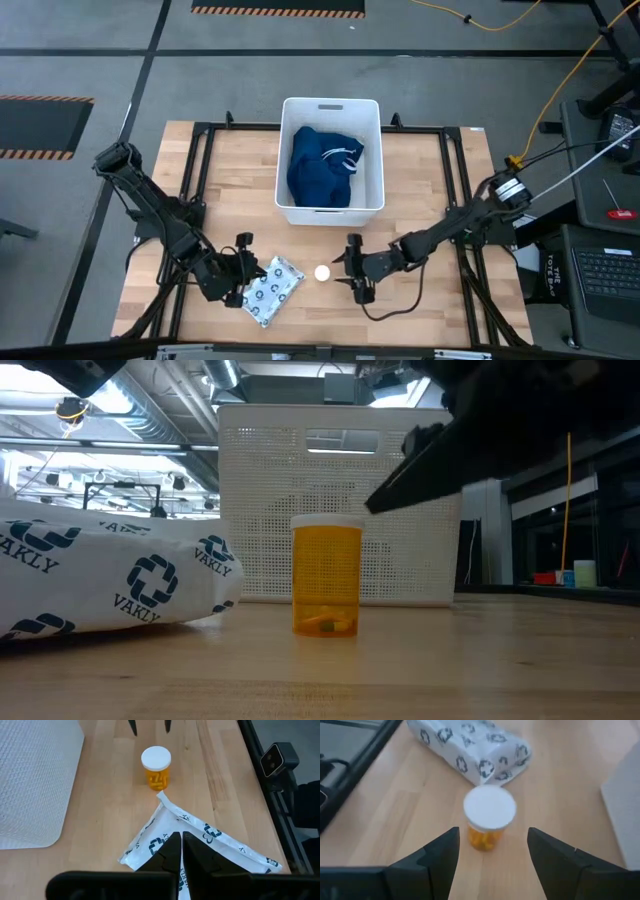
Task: Pick & place medical supplies in basket/bin
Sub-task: Put the orange pill bottle into the white bin
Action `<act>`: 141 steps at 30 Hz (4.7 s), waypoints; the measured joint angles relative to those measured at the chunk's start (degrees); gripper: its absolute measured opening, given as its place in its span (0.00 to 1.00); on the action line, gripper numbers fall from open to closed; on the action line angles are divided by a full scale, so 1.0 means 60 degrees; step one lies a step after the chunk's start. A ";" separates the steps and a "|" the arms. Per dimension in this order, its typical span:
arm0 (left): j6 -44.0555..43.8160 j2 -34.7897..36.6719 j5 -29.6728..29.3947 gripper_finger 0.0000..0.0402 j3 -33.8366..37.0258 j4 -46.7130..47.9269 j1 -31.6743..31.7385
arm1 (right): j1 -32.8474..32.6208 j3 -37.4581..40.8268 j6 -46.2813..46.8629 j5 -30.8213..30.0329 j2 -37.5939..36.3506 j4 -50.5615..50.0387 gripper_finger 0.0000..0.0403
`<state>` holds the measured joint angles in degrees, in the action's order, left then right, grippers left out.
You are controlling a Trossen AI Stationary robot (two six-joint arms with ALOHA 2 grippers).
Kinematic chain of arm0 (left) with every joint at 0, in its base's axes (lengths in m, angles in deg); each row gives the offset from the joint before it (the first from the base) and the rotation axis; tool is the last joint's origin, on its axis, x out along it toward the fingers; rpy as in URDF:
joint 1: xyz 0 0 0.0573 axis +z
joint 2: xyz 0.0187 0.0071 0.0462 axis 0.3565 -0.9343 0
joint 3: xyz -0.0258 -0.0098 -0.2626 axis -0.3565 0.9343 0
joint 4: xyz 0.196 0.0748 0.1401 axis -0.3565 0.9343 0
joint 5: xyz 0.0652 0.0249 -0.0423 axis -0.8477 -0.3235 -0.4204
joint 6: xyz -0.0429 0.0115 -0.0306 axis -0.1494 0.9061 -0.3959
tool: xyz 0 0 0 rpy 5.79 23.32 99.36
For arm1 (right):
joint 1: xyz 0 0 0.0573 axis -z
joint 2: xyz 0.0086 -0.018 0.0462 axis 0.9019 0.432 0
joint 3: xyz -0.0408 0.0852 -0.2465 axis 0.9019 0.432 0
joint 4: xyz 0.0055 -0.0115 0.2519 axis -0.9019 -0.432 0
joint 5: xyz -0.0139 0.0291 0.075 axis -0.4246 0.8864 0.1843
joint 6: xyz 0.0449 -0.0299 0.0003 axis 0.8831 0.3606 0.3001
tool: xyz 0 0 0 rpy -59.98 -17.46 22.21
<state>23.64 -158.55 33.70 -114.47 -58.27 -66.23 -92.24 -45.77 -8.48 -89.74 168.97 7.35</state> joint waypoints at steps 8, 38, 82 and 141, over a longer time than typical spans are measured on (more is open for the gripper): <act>0.0004 0.0000 -0.0001 0.02 0.0000 -0.0002 0.0000 | 0.0109 -0.0004 0.0012 -0.0251 0.0810 0.1064 0.58; 0.0011 -0.0004 0.0000 0.01 0.0004 0.0027 0.0000 | 0.0409 -0.0004 0.0437 -0.0216 0.2168 0.3299 0.58; 0.0011 -0.0004 -0.0001 0.01 0.0011 0.0042 0.0004 | 0.0623 -0.0506 0.0437 0.0040 0.3308 0.4844 0.50; 0.1885 -0.0004 -0.3229 0.01 0.0011 0.0063 0.0745 | 0.5391 -0.1359 -0.3563 0.2182 -0.4309 -0.1099 0.46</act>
<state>34.95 -158.57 14.33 -114.40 -57.89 -61.75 -59.90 -53.93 -29.86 -76.65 143.12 0.76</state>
